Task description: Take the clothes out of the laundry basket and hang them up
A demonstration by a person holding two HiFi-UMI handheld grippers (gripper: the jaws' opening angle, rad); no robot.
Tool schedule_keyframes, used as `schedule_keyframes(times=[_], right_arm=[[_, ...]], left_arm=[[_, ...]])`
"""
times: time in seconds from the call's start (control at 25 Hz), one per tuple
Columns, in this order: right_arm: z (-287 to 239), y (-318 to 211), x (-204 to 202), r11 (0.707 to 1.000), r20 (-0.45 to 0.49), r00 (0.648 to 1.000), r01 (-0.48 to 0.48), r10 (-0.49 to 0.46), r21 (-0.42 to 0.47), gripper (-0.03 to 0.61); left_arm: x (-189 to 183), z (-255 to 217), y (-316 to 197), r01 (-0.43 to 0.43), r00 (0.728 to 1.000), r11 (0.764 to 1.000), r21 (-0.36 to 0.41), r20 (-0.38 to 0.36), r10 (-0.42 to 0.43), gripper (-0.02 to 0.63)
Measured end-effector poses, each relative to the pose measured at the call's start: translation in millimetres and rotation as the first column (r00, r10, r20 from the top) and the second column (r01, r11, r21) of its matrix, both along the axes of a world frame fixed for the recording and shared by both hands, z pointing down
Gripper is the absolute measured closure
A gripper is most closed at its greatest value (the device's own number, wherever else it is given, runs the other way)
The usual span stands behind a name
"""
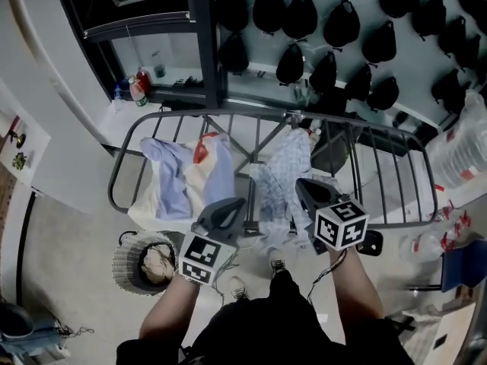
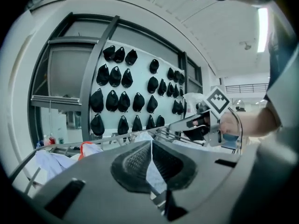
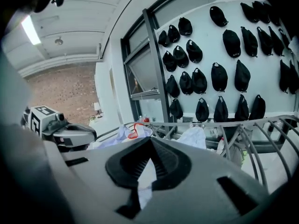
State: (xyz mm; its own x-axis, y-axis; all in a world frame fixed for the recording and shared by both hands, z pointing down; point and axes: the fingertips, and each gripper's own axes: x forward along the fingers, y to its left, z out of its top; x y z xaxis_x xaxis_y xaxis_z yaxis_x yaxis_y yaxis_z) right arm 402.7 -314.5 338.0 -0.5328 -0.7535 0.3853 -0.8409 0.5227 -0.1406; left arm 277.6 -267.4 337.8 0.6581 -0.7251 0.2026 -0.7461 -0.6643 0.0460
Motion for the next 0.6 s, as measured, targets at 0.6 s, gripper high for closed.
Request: schedule_keyframes(times=[0.6], right_arm=[[-6,92,31,0.999,0.069,0.997,0.033,-0.035,0.025,0.572]], left_arm=[[33,15,61,0.053,0.998,0.998,-0.038,0.046,-0.051,0.604]])
